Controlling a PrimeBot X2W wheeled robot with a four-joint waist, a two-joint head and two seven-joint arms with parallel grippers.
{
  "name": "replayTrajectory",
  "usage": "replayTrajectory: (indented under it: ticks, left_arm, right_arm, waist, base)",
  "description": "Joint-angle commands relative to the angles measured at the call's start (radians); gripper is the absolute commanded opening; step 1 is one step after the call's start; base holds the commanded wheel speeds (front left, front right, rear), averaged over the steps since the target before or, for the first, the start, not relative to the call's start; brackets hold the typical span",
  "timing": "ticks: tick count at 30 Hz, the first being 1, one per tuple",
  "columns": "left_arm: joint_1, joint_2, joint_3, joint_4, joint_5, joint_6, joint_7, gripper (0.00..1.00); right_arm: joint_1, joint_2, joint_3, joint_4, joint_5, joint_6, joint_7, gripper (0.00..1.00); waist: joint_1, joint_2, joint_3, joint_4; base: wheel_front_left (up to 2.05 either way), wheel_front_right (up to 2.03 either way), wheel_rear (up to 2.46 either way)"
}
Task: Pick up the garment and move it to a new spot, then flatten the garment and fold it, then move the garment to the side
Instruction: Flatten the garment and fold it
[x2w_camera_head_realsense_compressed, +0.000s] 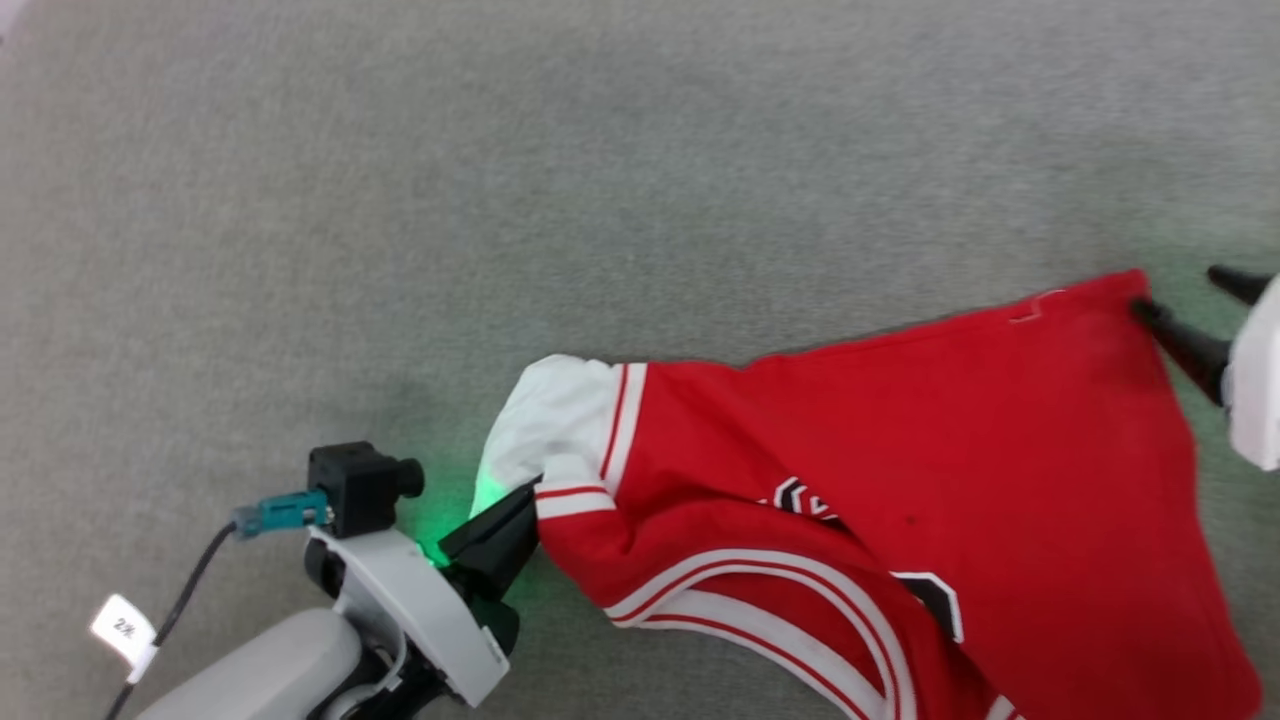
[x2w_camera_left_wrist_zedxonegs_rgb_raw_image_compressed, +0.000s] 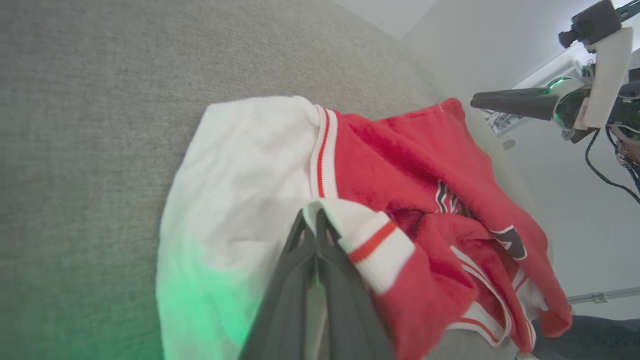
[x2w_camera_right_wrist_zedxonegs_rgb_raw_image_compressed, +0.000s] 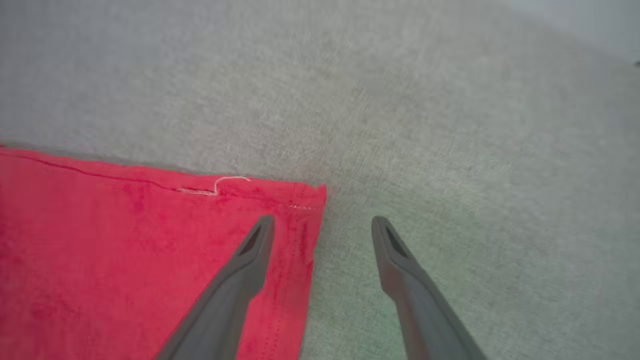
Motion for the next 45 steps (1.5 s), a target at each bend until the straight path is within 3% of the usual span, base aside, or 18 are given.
replayTrajectory:
  ticks: [1, 7, 8, 10, 15, 22, 31, 38, 42, 45]
  left_arm:
    - [-0.013, -0.013, -0.004, 0.01, 0.01, -0.01, -0.001, 0.0]
    - [-0.026, -0.038, -0.012, 0.047, 0.007, -0.022, -0.006, 0.0]
    - [-0.027, -0.04, -0.012, 0.051, 0.005, -0.024, -0.005, 0.0]
    - [-0.027, -0.04, -0.011, 0.058, -0.002, -0.026, -0.008, 0.0]
    - [-0.038, -0.032, 0.005, 0.085, -0.036, -0.03, -0.005, 0.0]
    - [-0.169, -0.029, 0.074, 0.107, -0.147, -0.034, 0.062, 0.0]
    - [-0.637, -0.074, 0.234, 0.326, -0.198, -0.033, 0.118, 0.0]
    - [-1.077, -0.134, 0.332, 0.609, -0.153, -0.031, 0.045, 0.0]
    - [-1.127, -0.153, 0.322, 0.646, -0.17, -0.031, 0.05, 0.0]
    - [-1.052, -0.156, 0.292, 0.616, -0.196, -0.031, 0.056, 0.0]
  right_arm:
    - [-0.026, -0.005, 0.048, 0.046, -0.001, 0.0, 0.008, 1.0]
    - [-0.042, -0.036, 0.229, 0.157, 0.076, 0.0, 0.068, 1.0]
    - [-0.042, -0.044, 0.254, 0.162, 0.089, 0.0, 0.074, 0.64]
    - [-0.047, -0.051, 0.279, 0.173, 0.108, 0.0, 0.053, 0.0]
    - [-0.094, -0.058, 0.275, 0.219, 0.128, 0.0, -0.027, 0.0]
    - [-0.227, 0.005, 0.13, 0.347, 0.131, -0.001, -0.214, 0.0]
    - [-0.631, 0.131, -0.08, 0.59, -0.041, -0.001, -0.474, 0.0]
    - [-0.964, 0.202, -0.182, 0.763, -0.225, -0.002, -0.717, 0.0]
    - [-1.006, 0.232, -0.176, 0.838, -0.268, -0.002, -0.771, 0.0]
    - [-0.966, 0.245, -0.144, 0.872, -0.251, -0.002, -0.789, 0.0]
  waist:
    - [0.0, -0.0001, 0.035, 0.04]
    - [0.0, -0.0001, 0.04, 0.062]
    - [0.0, -0.0001, 0.038, 0.063]
    - [0.0, -0.0001, 0.033, 0.061]
    - [0.0, -0.0001, 0.009, 0.049]
    - [0.0, -0.0001, -0.01, 0.033]
    - [0.0, -0.0001, 0.045, -0.014]
    - [0.0, -0.0001, 0.074, -0.054]
    - [0.0, -0.0001, 0.06, -0.06]
    - [0.0, -0.0001, 0.056, -0.059]
  base:
    - [0.0, 0.0, 0.0]
    - [0.0, 0.0, 0.0]
    - [0.0, 0.0, 0.0]
    - [0.0, 0.0, 0.0]
    - [0.0, 0.0, 0.0]
    - [0.0, 0.0, 0.0]
    - [0.0, 0.0, 0.0]
    - [0.0, 0.0, 0.0]
    - [0.0, 0.0, 0.0]
    - [0.0, 0.0, 0.0]
